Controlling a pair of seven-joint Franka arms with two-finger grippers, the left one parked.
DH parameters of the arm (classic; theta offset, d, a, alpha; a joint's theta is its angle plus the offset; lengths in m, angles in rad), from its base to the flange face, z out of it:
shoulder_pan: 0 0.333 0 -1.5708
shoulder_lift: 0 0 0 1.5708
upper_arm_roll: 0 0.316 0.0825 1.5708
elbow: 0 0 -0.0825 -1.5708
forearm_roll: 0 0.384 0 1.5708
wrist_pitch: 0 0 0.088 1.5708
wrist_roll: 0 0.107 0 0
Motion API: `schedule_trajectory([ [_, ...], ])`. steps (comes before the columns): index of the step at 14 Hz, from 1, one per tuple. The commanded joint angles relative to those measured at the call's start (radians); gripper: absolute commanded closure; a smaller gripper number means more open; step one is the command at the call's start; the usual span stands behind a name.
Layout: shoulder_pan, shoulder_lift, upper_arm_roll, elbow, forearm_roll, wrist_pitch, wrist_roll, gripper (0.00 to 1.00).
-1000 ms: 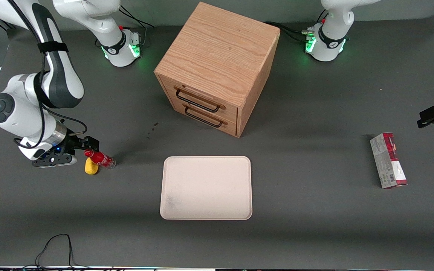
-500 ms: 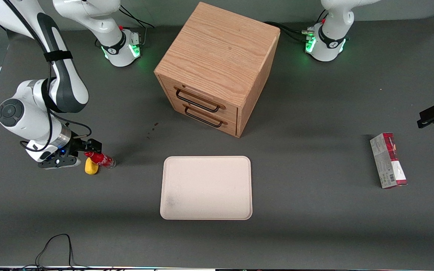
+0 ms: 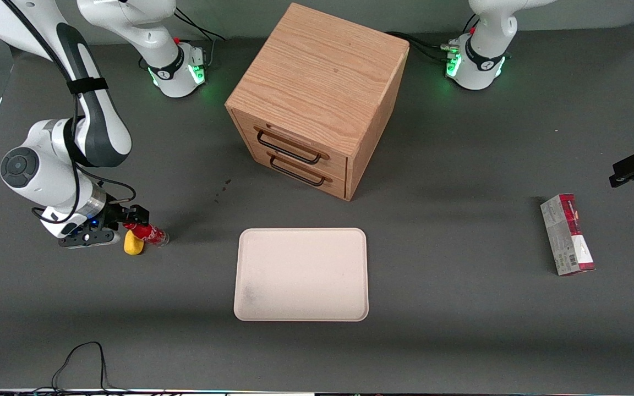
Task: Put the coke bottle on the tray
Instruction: 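Close the right gripper around the bottle's body and lift it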
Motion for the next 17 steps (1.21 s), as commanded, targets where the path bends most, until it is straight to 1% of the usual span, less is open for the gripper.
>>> schedule_trajectory([
  [1, 0.004, -0.001, -0.008, -0.003, 0.021, 0.008, -0.034, 0.87],
  [4, 0.004, -0.001, -0.008, 0.000, 0.021, -0.006, -0.045, 0.98],
  [6, 0.004, -0.003, -0.008, 0.005, 0.021, -0.017, -0.048, 0.98],
  [8, 0.004, -0.012, -0.008, 0.034, 0.015, -0.058, -0.048, 1.00],
  [9, 0.004, -0.014, -0.008, 0.081, 0.008, -0.113, -0.048, 1.00],
  [17, -0.011, -0.003, -0.012, 0.656, -0.005, -0.762, -0.067, 1.00],
])
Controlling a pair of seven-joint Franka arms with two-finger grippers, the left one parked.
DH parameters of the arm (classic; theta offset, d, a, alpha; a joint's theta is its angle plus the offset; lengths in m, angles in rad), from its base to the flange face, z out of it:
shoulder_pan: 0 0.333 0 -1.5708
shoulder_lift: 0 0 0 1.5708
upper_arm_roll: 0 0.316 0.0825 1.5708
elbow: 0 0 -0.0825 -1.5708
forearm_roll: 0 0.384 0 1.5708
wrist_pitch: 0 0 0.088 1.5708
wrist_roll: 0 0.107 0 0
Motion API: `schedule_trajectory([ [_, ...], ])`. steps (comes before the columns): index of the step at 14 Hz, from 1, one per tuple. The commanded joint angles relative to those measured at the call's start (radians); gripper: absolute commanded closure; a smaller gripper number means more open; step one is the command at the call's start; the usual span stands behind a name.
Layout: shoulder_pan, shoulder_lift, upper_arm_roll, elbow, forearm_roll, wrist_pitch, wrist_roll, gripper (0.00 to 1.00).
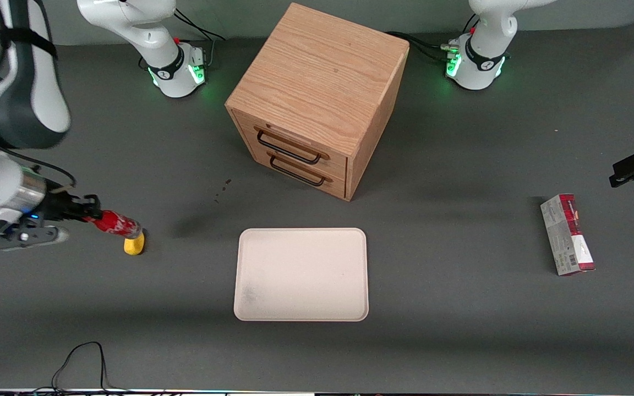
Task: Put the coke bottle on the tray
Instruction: 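Carry the held bottle over to the cream tray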
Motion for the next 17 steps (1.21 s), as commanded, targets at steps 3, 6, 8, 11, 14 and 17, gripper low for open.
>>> schedule_trajectory([
  [3, -0.008, 0.016, -0.009, 0.338, -0.029, -0.347, -0.027, 1.00],
  [6, -0.005, 0.040, 0.000, 0.420, -0.029, -0.394, -0.027, 1.00],
  [8, 0.003, 0.127, 0.015, 0.537, -0.027, -0.394, -0.027, 1.00],
  [11, 0.005, 0.287, 0.090, 0.720, -0.030, -0.391, -0.017, 1.00],
  [14, 0.066, 0.381, 0.121, 0.806, -0.037, -0.334, 0.016, 1.00],
  [17, 0.188, 0.422, 0.120, 0.811, -0.107, -0.276, 0.085, 1.00],
])
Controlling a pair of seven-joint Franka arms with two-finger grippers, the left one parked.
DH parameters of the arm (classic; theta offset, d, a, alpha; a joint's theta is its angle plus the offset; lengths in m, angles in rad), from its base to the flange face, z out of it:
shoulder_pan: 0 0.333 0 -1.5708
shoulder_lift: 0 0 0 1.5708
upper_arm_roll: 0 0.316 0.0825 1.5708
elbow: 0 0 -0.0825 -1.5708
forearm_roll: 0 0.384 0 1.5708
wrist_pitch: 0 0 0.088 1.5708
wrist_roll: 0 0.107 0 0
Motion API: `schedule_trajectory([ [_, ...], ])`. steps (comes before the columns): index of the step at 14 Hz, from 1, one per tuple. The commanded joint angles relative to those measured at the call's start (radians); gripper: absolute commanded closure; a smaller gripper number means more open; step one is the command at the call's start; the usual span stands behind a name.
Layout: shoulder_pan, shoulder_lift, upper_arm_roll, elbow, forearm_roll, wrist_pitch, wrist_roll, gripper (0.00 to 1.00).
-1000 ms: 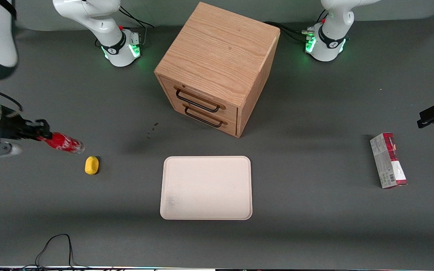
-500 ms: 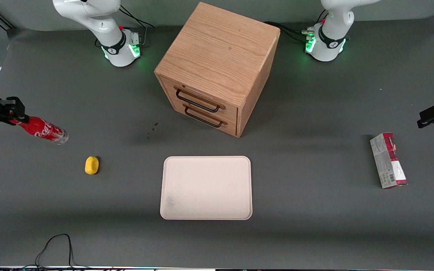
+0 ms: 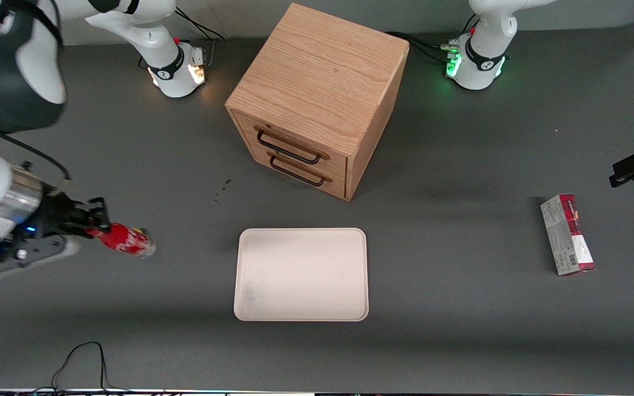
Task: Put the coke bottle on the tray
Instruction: 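Carry the held bottle over to the cream tray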
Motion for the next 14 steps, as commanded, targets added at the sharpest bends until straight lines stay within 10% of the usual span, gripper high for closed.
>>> schedule_trajectory([
  [1, 0.110, 0.053, -0.003, 0.080, -0.057, 0.014, 0.095, 1.00],
  [14, 0.201, 0.230, 0.016, 0.075, -0.051, 0.228, 0.198, 1.00],
])
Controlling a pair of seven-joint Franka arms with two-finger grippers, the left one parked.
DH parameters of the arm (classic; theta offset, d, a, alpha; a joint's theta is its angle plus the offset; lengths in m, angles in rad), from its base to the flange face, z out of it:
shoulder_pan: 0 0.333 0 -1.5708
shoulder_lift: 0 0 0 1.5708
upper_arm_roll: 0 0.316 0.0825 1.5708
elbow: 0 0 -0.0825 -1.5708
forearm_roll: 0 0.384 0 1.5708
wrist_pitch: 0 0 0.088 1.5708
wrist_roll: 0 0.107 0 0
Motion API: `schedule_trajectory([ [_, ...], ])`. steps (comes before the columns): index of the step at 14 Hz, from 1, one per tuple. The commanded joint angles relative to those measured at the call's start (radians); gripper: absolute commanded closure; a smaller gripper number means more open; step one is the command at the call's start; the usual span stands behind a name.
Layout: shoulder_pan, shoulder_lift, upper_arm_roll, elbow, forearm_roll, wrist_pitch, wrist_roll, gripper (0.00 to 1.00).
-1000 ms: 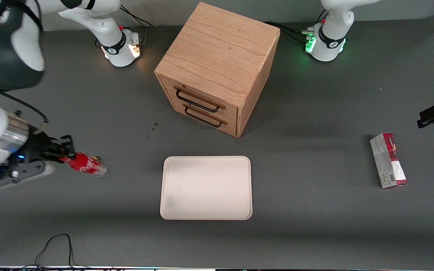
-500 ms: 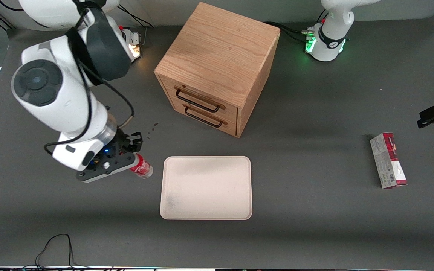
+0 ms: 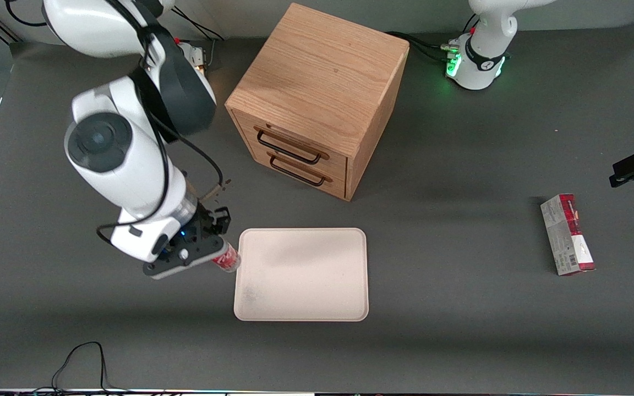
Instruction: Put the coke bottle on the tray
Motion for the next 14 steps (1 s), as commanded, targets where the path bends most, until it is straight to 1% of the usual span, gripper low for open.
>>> schedule_trajectory([
  [1, -0.003, 0.093, 0.007, 0.050, -0.011, 0.057, 0.020, 1.00],
  [8, -0.020, 0.207, 0.009, 0.038, 0.004, 0.160, 0.003, 1.00],
  [14, -0.026, 0.245, 0.007, 0.035, 0.018, 0.189, -0.001, 1.00],
])
